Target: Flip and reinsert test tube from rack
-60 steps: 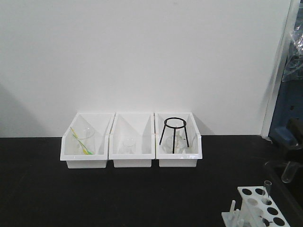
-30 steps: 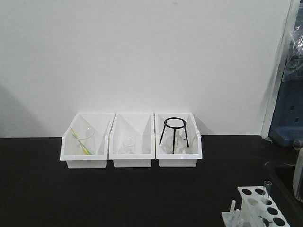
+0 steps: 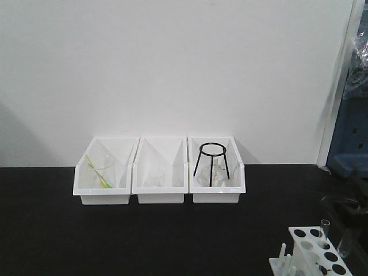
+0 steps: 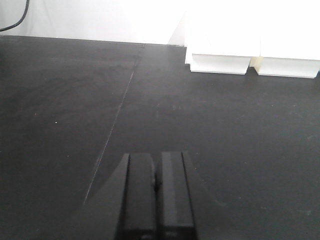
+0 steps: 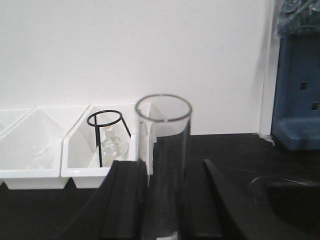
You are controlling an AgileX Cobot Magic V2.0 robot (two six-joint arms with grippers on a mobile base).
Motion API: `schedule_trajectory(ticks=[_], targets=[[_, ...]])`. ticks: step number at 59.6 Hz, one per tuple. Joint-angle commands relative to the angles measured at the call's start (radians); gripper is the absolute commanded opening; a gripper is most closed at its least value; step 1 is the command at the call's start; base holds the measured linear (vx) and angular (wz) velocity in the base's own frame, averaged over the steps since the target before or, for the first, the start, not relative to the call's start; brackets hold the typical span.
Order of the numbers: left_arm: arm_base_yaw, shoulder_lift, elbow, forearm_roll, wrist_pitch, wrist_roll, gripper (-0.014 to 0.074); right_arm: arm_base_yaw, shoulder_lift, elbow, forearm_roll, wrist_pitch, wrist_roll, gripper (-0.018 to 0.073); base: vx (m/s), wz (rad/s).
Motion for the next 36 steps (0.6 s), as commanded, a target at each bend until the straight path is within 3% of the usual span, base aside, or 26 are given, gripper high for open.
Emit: schedule_trajectory(ticks=[1,8,36], targets=[[-0.008,-0.011,0.001,-0.004,-0.087,0.000,-0.0006,-0.007,-0.003,0.052,-0.015,-0.260,-0.026,-0.0008,0.00,0.00],[-0.008,-0.011,0.001,-0.004,-0.087,0.000,-0.0006,-0.007,0.033,0.112,0.008,-0.360,-0.027,-0.0008,0.00,0.00],[-0.008,-0.011,0.001,-0.004,-0.087,0.000,-0.0006,-0.007,0.200,0.117,0.052,-0.471,-0.146,-0.0008,0.00,0.00]])
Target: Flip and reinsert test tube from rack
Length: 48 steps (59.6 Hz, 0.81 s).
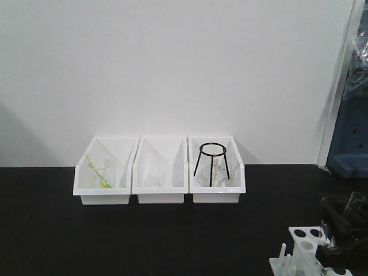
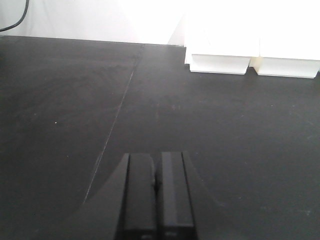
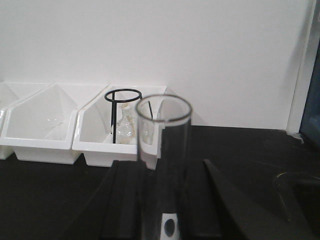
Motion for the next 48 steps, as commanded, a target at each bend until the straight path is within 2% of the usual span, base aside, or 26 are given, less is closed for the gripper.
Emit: schedule_trajectory(ticks=[1,15,32,48], targets=[[-0.007,-0.011,0.001,-0.004,-0.087,0.000,-0.0006,-0.007,0.011,-0.029,0.041,-0.122,-0.040,-0.0008,0.00,0.00],[-0.007,-0.011,0.001,-0.004,-0.087,0.000,-0.0006,-0.007,0.098,-0.029,0.065,-0.171,-0.042,-0.0008,0.00,0.00],[-0.007,-0.011,0.001,-0.004,-0.087,0.000,-0.0006,-0.007,0.239,-0.026,0.019,-0.264,-0.042,-0.0008,0.00,0.00],[-0.007,-0.011,0.001,-0.004,-0.087,0.000,-0.0006,-0.007,0.324,-0.026,0.012,-0.269,-0.060,-0.0008,0.00,0.00]])
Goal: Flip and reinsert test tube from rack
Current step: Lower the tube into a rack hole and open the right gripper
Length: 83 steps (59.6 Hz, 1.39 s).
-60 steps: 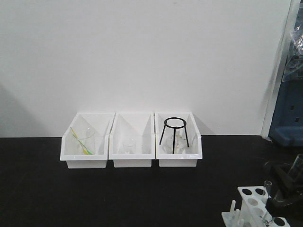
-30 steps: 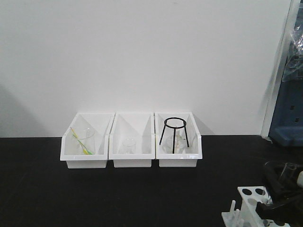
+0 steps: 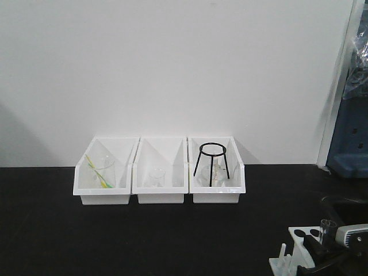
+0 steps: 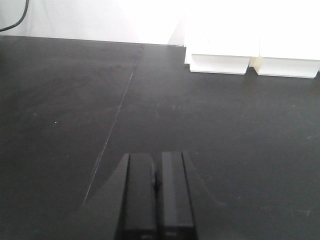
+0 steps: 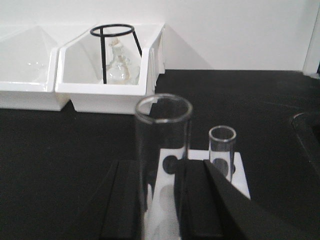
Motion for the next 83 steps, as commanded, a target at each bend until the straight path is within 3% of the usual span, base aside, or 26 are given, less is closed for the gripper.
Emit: schedule_trajectory(ticks=[1,20,28,38,49,59,70,83], targets=[[-0.007,-0.011,0.001,-0.004,-0.087,0.000,-0.0006,-0.007,-0.008,-0.026,-0.008,-0.099,-0.016,-0.0008,0.00,0.00],[-0.007,-0.011,0.001,-0.004,-0.087,0.000,-0.0006,-0.007,0.017,-0.026,-0.009,-0.107,-0.031,0.0000,0.00,0.00],[-0.007,-0.011,0.001,-0.004,-0.087,0.000,-0.0006,-0.007,0.017,-0.026,-0.010,-0.106,-0.031,0.0052,0.00,0.00],[-0.007,-0.011,0.001,-0.004,-0.087,0.000,-0.0006,-0.007,0.017,-0.026,-0.011,-0.128,-0.031,0.0198,0.00,0.00],[-0.007,-0.011,0.001,-0.004,-0.087,0.000,-0.0006,-0.007,-0.018,-0.026,-0.009,-0.198,-0.031,0.0419,0.00,0.00],[-0.007,-0.011,0.001,-0.004,-0.087,0.000,-0.0006,-0.007,-0.146,-0.026,0.005,-0.205,-0.031,0.0510,0.00,0.00],[-0.007,-0.011,0.001,-0.004,-0.087,0.000,-0.0006,-0.007,-0.385,-0.039,0.018,-0.015,0.029,0.0433,0.00,0.00],[-0.007,-0.011,0.001,-0.004,-0.087,0.000,-0.0006,-0.007,-0.794,-0.039,0.018,0.526,0.057,0.0015,0.00,0.00]])
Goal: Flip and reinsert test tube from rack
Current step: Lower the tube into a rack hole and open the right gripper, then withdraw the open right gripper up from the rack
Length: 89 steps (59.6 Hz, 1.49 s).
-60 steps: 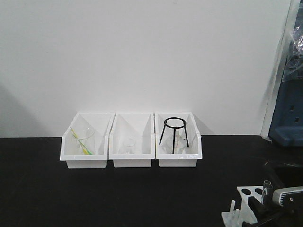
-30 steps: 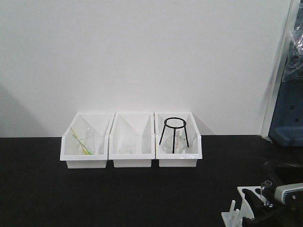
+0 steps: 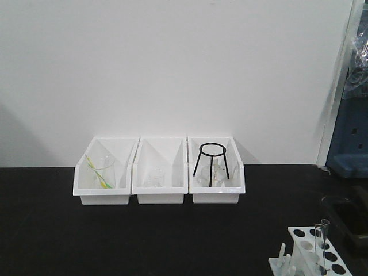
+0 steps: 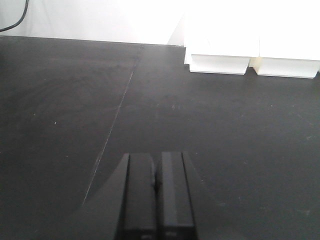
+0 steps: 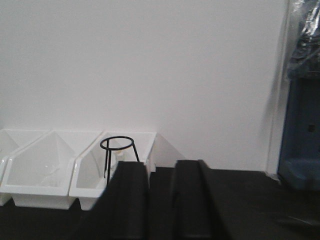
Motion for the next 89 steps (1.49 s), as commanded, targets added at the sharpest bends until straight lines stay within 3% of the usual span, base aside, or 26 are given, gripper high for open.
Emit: schedule_trajectory(ticks=[1,6,14,30,58,74,78,89], targets=[[-0.007,-0.011,0.001,-0.004,-0.087,0.000,-0.0006,-0.007,-0.174,-0.030,0.008,0.185,0.006,-0.0015,0.00,0.00],[-0.007,-0.011,0.001,-0.004,-0.087,0.000,-0.0006,-0.006,-0.322,-0.024,0.008,0.428,0.005,-0.0014,0.00,0.00],[-0.007,-0.011,0.001,-0.004,-0.087,0.000,-0.0006,-0.004,-0.532,0.044,0.008,0.549,-0.016,-0.0010,0.00,0.00],[-0.007,-0.011,0.001,-0.004,-0.087,0.000,-0.0006,-0.005,-0.750,0.145,0.009,0.558,-0.025,-0.0008,0.00,0.00],[-0.007,-0.011,0.001,-0.004,-0.087,0.000,-0.0006,-0.005,-0.765,0.159,0.006,0.553,-0.030,-0.0008,0.00,0.00],[-0.007,-0.011,0.001,-0.004,-0.087,0.000,-0.0006,-0.004,-0.915,0.445,0.040,0.440,-0.034,-0.0008,0.00,0.00],[-0.007,-0.011,0.001,-0.004,-0.087,0.000,-0.0006,-0.005,-0.958,0.446,0.038,0.503,-0.035,-0.0008,0.00,0.00],[-0.007,-0.011,0.001,-0.004,-0.087,0.000,-0.0006,-0.005,-0.952,0.447,0.035,0.514,-0.038,-0.0008,0.00,0.00]])
